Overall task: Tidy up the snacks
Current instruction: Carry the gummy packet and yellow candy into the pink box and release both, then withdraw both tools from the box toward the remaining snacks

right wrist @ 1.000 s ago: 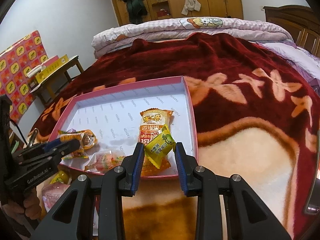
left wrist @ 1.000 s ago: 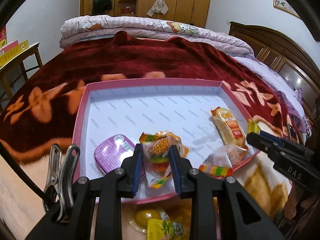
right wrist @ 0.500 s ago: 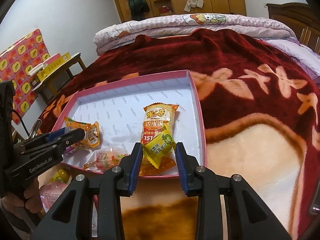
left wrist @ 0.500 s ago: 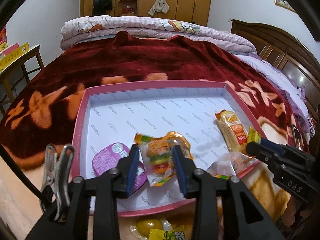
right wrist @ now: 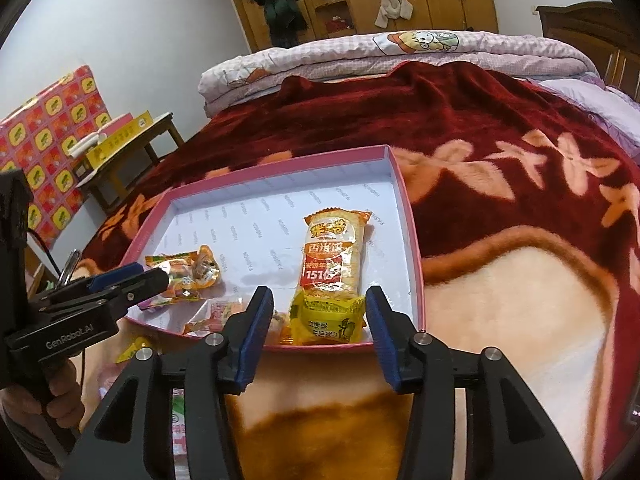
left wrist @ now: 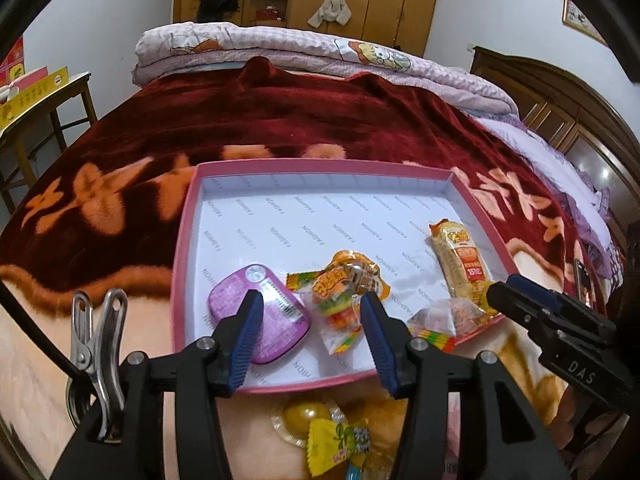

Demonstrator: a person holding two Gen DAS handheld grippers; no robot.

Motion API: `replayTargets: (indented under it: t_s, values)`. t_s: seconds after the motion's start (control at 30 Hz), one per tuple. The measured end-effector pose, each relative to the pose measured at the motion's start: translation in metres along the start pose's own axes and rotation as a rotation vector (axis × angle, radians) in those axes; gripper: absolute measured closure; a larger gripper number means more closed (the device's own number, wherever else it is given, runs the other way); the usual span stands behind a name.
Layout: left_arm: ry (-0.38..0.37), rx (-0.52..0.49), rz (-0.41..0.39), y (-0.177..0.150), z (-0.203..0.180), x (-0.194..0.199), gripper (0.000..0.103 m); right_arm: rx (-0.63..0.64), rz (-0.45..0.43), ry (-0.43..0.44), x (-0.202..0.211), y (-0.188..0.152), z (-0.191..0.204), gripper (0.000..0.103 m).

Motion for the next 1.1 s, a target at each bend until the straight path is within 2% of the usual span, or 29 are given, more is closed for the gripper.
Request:
replayTargets:
  t_s: [0.6, 1.1]
  values:
    - [0.018, -0.002, -0.009, -0.013, 0.006, 0.036, 0.05, 0.029, -0.019, 0.081, 0.03, -0.008, 0.025, 0.047]
    - [0.02, 0.005, 0.01, -0.033, 0.009, 0.05, 0.05, -0.005, 0.005, 0.071, 0.044, -0.031, 0.018, 0.047]
Point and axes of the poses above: each gripper's, at about its wrist camera, not at the fingertips, and x roughly against the way its jaws point, z to its left, y to its top, the point moved 3 cm from there along -x, roughly the way its jaws point, and after that the axes turned 1 degree about x, right-handed, at the moved point
